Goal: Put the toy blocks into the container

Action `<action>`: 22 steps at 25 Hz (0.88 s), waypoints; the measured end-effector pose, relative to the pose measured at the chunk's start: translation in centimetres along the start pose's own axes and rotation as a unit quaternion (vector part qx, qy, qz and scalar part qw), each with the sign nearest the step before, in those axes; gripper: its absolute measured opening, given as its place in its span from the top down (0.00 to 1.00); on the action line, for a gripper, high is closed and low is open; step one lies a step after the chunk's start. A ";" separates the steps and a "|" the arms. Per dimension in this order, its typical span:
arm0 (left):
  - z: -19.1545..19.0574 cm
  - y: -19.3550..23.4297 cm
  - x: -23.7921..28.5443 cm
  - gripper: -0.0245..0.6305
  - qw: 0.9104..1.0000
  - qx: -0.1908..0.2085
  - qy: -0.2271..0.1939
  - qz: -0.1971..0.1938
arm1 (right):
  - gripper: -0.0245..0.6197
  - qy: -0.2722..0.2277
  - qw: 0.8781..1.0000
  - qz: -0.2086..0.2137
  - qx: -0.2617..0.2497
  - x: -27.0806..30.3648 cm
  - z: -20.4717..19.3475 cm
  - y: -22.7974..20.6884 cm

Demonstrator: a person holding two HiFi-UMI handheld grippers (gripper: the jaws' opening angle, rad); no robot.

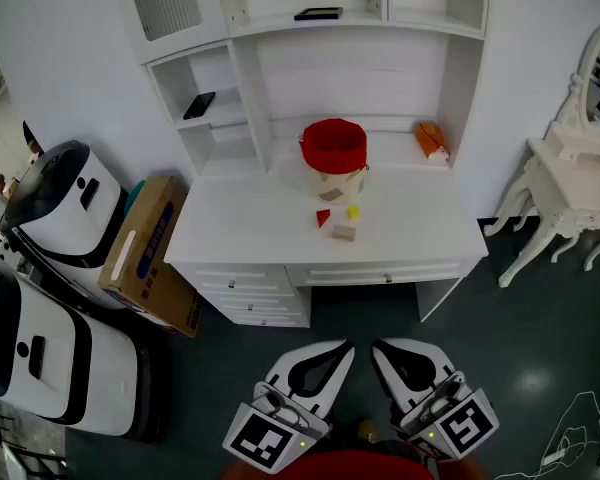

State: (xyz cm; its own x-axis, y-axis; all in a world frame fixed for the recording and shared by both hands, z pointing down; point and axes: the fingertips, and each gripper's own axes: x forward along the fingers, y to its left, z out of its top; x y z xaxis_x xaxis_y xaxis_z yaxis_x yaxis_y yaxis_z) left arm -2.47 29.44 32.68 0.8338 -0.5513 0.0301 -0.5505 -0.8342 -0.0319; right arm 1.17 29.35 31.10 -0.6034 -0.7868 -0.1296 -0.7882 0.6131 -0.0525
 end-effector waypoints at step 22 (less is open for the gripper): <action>0.3 2.1 -0.9 0.94 1.000 0.003 -0.005 0.005 | 0.95 -0.009 1.000 0.017 0.008 2.1 0.4 1.5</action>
State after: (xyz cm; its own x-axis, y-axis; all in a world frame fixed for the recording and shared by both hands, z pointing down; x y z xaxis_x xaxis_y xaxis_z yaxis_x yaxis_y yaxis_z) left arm -4.33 28.19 32.31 0.8289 -0.5590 0.0207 -0.5580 -0.8289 -0.0382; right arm -1.23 28.60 30.31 -0.6274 -0.7643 -0.1490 -0.7652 0.6406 -0.0641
